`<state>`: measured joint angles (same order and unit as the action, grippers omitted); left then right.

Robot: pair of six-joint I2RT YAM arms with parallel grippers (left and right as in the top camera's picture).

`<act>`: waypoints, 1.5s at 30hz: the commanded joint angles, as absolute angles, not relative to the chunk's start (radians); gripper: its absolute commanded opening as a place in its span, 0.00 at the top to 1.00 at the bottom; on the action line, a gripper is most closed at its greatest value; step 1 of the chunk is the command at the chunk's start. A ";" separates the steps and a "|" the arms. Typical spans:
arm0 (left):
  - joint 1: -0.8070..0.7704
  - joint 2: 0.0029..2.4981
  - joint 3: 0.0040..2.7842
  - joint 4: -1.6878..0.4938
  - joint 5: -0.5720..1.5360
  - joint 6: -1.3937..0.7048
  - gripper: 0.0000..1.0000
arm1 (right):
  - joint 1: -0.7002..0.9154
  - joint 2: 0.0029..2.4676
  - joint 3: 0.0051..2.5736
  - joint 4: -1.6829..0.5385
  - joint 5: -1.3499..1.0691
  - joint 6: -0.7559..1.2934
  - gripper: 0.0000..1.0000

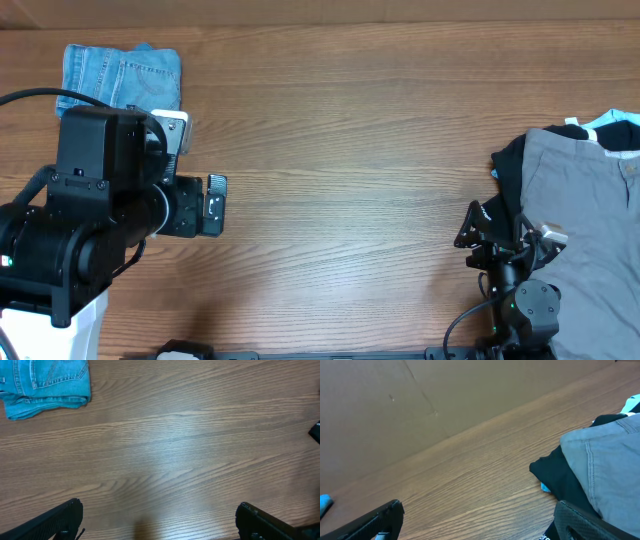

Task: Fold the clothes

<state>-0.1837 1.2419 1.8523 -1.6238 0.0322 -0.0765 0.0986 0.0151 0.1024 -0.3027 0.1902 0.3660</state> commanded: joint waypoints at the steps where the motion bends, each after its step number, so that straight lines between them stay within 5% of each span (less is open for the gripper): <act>1: -0.191 1.243 1.854 -1.619 0.026 -0.093 0.00 | 0.096 0.003 0.093 -0.294 0.190 0.374 0.00; 27: -0.189 1.065 1.744 -1.552 -0.144 -0.082 0.00 | 0.096 0.003 0.093 -0.294 0.190 0.374 0.00; 37: -0.130 0.701 1.225 -0.955 -0.052 0.197 0.00 | 0.096 0.003 0.093 -0.294 0.190 0.374 0.00; 45: -0.083 0.411 0.870 -0.749 -0.052 0.238 0.00 | 0.096 0.003 0.093 -0.294 0.190 0.374 0.00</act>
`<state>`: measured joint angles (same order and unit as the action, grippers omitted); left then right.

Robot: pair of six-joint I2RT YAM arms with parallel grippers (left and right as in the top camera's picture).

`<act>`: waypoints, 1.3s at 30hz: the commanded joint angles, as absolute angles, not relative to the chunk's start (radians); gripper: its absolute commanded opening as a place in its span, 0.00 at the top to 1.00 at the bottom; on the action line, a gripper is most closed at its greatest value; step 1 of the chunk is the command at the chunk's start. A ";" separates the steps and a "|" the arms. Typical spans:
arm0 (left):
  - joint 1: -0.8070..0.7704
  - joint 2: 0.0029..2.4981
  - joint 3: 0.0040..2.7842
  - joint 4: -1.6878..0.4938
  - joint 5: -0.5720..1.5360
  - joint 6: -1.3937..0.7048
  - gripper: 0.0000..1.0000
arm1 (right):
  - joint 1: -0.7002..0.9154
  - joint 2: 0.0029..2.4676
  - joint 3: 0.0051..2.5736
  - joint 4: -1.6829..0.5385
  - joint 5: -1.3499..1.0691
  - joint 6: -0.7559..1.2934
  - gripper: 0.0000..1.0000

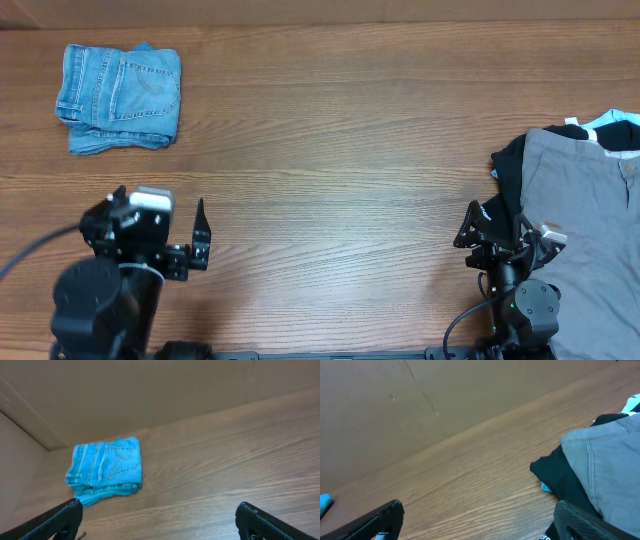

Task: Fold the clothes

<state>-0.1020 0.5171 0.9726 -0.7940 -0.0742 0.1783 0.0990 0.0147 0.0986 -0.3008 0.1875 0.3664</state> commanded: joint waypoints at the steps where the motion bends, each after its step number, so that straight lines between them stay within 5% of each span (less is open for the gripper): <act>1: -0.078 0.376 0.836 -0.731 -0.051 0.241 0.00 | 0.096 0.003 0.093 -0.294 0.190 0.374 0.00; 21: -0.064 0.038 0.384 -0.500 -0.032 0.248 0.00 | 0.096 0.003 0.093 -0.294 0.190 0.374 0.00; 39: -0.064 0.003 0.263 -0.422 -0.031 0.250 0.00 | 0.096 0.003 0.093 -0.294 0.190 0.374 0.00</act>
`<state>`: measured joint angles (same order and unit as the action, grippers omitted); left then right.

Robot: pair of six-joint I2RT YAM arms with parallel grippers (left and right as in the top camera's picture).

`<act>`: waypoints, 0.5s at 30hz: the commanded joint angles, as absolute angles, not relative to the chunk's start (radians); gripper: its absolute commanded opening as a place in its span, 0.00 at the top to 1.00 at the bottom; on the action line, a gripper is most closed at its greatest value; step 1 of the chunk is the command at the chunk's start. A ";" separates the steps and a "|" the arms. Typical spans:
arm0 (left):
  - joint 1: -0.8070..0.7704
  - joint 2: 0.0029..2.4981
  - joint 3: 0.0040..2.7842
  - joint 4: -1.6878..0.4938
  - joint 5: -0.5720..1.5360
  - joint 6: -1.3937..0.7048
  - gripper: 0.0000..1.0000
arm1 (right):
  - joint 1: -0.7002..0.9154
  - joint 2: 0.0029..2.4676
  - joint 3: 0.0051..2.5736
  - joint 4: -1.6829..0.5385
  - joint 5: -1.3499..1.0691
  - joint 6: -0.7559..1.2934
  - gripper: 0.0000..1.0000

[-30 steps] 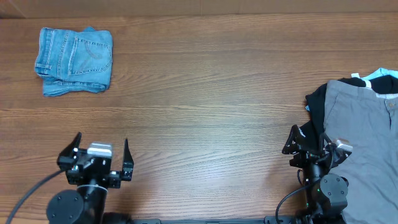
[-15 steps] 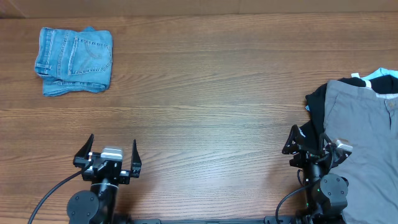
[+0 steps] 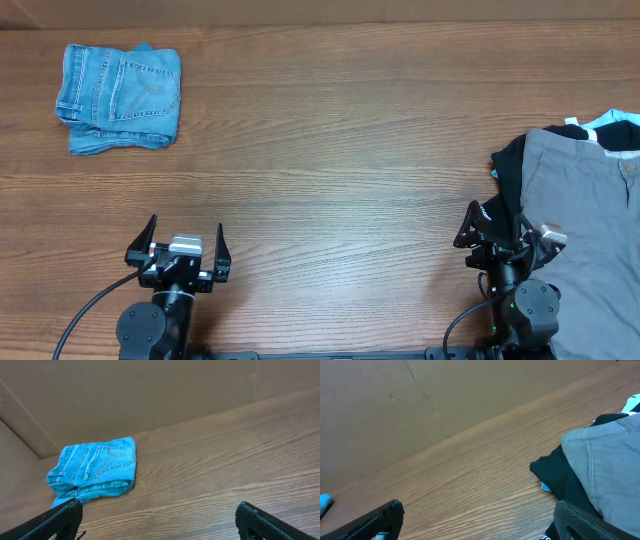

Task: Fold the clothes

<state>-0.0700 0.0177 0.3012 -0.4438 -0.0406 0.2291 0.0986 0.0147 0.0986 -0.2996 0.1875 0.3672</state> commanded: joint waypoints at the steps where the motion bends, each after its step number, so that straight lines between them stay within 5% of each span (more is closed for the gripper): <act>1: -0.064 0.003 0.249 -0.408 -0.031 0.247 0.00 | 0.096 0.003 0.093 -0.294 0.190 0.374 0.00; 15: -0.065 0.003 0.025 -0.119 -0.007 0.211 0.00 | 0.096 0.003 0.093 -0.294 0.190 0.374 0.00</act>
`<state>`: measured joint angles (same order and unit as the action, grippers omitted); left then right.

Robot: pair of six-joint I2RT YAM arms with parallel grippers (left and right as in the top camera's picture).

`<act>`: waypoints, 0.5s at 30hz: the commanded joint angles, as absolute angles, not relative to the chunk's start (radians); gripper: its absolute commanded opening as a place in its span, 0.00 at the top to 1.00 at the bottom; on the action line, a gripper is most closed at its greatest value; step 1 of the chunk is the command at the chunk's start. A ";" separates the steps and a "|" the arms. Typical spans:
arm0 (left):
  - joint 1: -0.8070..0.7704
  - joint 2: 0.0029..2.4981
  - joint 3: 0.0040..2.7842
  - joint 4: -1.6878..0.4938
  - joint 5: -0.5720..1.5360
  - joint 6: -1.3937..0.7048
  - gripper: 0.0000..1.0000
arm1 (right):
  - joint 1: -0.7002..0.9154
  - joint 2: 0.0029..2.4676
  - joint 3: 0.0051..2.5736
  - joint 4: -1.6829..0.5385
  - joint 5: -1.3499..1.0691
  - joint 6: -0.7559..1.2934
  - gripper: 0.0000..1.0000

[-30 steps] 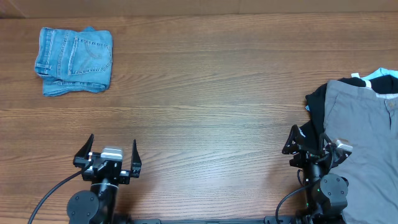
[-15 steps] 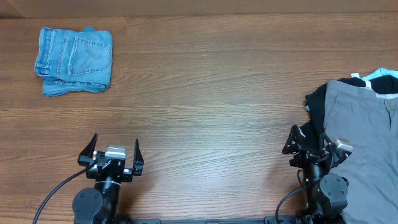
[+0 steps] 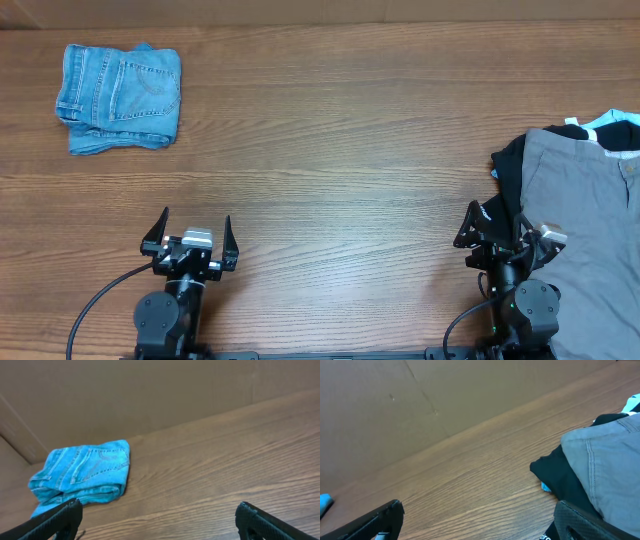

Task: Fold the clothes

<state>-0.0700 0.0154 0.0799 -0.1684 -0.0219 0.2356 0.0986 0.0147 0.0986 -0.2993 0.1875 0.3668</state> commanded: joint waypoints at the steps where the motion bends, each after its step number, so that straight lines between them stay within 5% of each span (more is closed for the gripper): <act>1: -0.066 0.003 0.017 -0.099 -0.006 0.209 0.00 | 0.096 0.003 0.093 -0.294 0.190 0.374 0.00; 15: -0.065 0.003 0.006 -0.078 -0.007 0.209 0.00 | 0.096 0.003 0.093 -0.294 0.190 0.374 0.00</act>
<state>-0.0700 0.0151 0.0174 -0.0841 -0.0185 0.2310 0.0990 0.0147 0.0982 -0.2993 0.1871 0.3672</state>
